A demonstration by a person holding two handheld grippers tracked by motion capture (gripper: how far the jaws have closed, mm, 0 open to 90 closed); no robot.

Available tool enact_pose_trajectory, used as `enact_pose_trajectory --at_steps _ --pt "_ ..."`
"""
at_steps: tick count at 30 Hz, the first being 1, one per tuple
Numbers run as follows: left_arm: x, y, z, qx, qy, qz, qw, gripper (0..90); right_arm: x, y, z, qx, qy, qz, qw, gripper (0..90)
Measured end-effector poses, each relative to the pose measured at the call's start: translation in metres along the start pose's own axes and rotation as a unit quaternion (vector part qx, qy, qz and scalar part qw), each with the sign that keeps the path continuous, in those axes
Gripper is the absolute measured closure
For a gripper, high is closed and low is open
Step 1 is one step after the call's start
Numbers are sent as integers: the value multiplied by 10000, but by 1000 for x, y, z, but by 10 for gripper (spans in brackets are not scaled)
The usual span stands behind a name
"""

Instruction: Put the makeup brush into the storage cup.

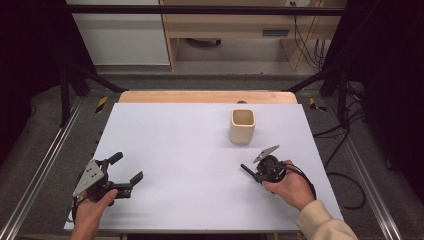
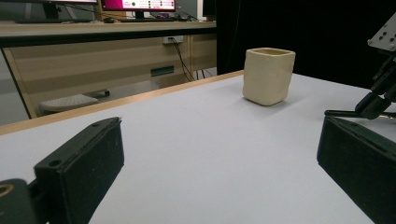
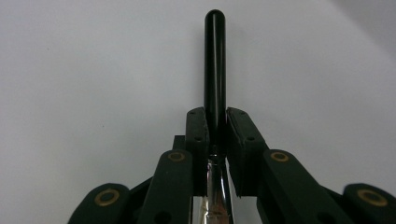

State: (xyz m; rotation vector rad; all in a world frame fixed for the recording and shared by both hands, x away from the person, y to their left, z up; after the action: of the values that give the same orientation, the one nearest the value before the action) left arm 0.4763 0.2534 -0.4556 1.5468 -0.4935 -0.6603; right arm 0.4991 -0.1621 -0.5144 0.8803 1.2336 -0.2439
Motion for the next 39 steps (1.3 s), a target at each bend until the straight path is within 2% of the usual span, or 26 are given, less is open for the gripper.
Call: enact_pose_trajectory --at_steps 5,9,14,16,17,19,22,23,25,26,27,29,31,33,39 --pt "1 0 2 41 -16 -22 10000 2 -3 3 -1 -12 9 69 10000 794" --pt "4 -1 7 154 -66 -98 9998 2 -8 9 -4 -4 -17 176 9998 794" --pt "6 0 13 265 -92 -146 9995 2 -11 15 -7 -79 20 166 9998 795" --pt "8 0 18 321 -98 -167 9993 4 -13 20 -8 -230 45 145 9996 794" --pt "8 0 18 321 -98 -167 9993 4 -13 20 -8 -230 45 145 9996 794" --pt "10 -1 23 509 -124 -297 9982 7 -14 25 -8 -336 17 140 9993 794" --pt "14 -1 29 554 -139 -341 9978 6 -17 34 -8 -417 17 151 9990 794" --pt "16 -1 33 564 -118 -361 9977 6 -18 39 -7 -542 -37 113 9985 795" --pt "17 -1 34 569 -115 -377 9976 6 -19 44 -6 -615 -78 146 9980 794" --pt "19 -1 37 637 -128 -413 9970 6 -19 44 -6 -615 -78 146 9980 794" --pt "23 -3 42 743 -164 -488 9959 6 -20 51 -6 -709 -91 161 9973 794" --pt "29 -6 47 785 -247 -556 9951 7 -20 57 -5 -792 -93 179 9967 794" --pt "32 -7 49 810 -279 -622 9944 7 -21 59 -5 -814 -84 169 9965 794" --pt "39 -8 53 757 -432 -624 9942 7 -22 69 -4 -956 -59 131 9953 794" --pt "56 -5 57 903 -494 -758 9918 10 -24 87 1 -1200 -25 62 9927 794"
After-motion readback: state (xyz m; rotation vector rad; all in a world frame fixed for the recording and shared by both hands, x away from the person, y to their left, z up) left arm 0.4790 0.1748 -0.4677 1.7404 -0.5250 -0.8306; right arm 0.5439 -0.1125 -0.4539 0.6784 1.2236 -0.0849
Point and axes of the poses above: each handheld gripper's, and its own axes: x roughly forward along the jaws, y roughly out of its top, z roughly to its right, the point moved 8 cm from there along x, roughly forward along the jaws, and after that the axes turned 1 degree about -y, right-handed, at the moved point
